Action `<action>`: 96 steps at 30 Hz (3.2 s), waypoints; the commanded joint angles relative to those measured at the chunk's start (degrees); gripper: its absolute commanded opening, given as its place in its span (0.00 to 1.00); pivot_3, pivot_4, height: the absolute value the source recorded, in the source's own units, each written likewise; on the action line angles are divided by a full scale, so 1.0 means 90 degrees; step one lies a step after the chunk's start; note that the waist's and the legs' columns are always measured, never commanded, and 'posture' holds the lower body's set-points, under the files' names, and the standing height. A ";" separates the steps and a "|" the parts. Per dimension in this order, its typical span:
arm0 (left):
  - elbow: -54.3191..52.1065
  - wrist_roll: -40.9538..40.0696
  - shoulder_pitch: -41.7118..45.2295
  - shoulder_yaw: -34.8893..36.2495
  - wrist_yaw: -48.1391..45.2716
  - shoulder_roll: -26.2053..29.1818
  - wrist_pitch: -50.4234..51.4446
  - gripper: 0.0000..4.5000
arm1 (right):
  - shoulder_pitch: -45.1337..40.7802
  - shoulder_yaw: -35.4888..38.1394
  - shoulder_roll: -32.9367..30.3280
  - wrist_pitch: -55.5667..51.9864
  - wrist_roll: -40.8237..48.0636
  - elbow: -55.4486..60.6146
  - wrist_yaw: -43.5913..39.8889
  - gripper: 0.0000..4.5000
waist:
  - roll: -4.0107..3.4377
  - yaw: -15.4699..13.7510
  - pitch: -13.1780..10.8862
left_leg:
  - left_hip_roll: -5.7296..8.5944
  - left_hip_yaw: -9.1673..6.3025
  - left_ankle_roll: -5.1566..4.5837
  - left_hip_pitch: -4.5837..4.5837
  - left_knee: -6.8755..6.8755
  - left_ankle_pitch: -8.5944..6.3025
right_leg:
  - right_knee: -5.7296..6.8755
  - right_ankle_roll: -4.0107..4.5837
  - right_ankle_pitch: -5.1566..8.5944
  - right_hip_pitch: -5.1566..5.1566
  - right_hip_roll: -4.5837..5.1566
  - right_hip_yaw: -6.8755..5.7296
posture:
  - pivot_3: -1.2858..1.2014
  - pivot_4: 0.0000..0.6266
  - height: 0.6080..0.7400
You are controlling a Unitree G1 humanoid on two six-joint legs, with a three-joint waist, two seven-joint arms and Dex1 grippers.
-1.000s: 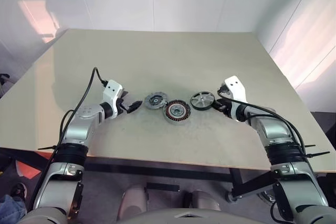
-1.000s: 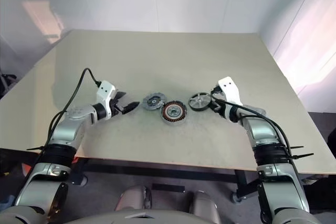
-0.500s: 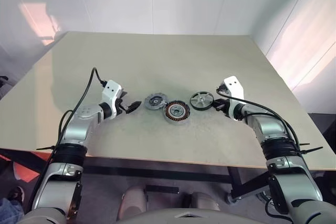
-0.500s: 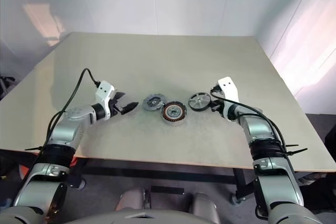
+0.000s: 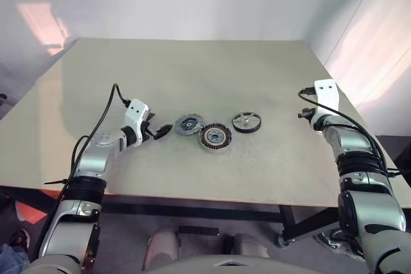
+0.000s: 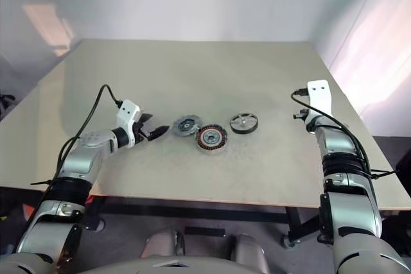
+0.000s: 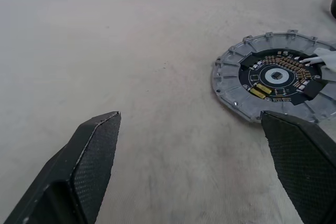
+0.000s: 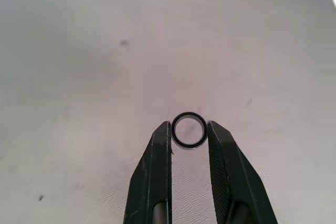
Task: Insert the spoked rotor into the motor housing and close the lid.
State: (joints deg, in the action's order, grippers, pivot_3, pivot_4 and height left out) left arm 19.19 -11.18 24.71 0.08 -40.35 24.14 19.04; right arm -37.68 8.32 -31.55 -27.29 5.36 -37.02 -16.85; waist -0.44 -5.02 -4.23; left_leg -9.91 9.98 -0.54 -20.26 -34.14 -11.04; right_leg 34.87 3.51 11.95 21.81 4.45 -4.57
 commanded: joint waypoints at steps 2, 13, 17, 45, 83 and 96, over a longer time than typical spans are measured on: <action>-0.0186 -0.0039 0.0148 0.0071 0.0003 0.0011 -0.0053 1.00 | 0.0275 -0.0318 0.0198 -0.0337 0.0922 0.2364 -0.1564 0.15 | -0.0006 0.0047 0.0004 | -0.0019 -0.0001 0.0009 -0.0064 0.0007 0.0005 | 0.0013 0.0045 -0.0025 0.0070 -0.0018 -0.0002 | 0.52 0.00 1.00; -0.0073 0.0000 0.0215 0.0038 0.0013 -0.0046 -0.0096 1.00 | 0.1392 -0.1902 0.0181 -0.1108 0.1260 0.4868 -0.2960 0.15 | -0.0005 -0.0239 0.0004 | -0.0024 -0.0002 0.0003 -0.0101 -0.0007 0.0000 | -0.0001 0.0022 0.0000 0.0081 -0.0016 -0.0007 | 0.52 0.00 1.00; -0.0112 -0.0002 0.0159 0.0058 0.0024 -0.0027 -0.0105 1.00 | 0.1432 -0.2223 0.0315 -0.1145 0.1102 0.4580 -0.2961 0.15 | -0.0004 -0.0230 0.0003 | -0.0019 -0.0003 0.0006 -0.0081 -0.0008 0.0002 | -0.0010 -0.0009 0.0010 0.0060 -0.0014 -0.0002 | 0.52 0.00 1.00; -0.0063 0.0008 0.0111 0.0067 0.0045 0.0043 -0.0147 1.00 | 0.1334 -0.2673 0.0684 -0.1209 0.0502 0.4333 -0.3048 0.15 | -0.0002 -0.0214 0.0005 | -0.0021 -0.0005 0.0008 -0.0073 -0.0003 0.0002 | 0.0000 -0.0007 0.0007 0.0058 -0.0016 -0.0001 | 0.52 0.00 1.00; -0.0187 -0.0014 -0.0086 0.0068 0.0111 0.0002 -0.0075 1.00 | 0.1241 -0.2581 0.0659 -0.1451 0.0414 0.4360 -0.2936 0.22 | -0.0002 -0.0218 0.0005 | -0.0020 -0.0006 0.0014 -0.0066 -0.0002 0.0006 | 0.0000 -0.0009 0.0008 0.0054 -0.0016 -0.0001 | 0.52 0.00 1.00; -0.0140 0.0006 -0.0052 0.0039 0.0086 -0.0013 -0.0102 1.00 | 0.1151 -0.2419 0.0580 -0.1381 0.0476 0.4617 -0.2830 1.00 | -0.0002 -0.0231 0.0005 | -0.0019 -0.0008 0.0015 -0.0062 -0.0003 0.0007 | 0.0000 -0.0009 0.0008 0.0046 -0.0016 -0.0001 | 0.52 0.00 1.00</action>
State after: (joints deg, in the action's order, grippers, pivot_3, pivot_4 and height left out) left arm 19.39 -11.05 23.27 -0.09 -39.54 23.67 18.72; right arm -25.98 -15.65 -25.69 -39.75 9.19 2.34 -42.49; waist -0.45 -7.09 -4.18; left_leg -10.08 9.90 -0.40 -20.84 -34.17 -10.98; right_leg 34.86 3.43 12.01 22.24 4.31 -4.57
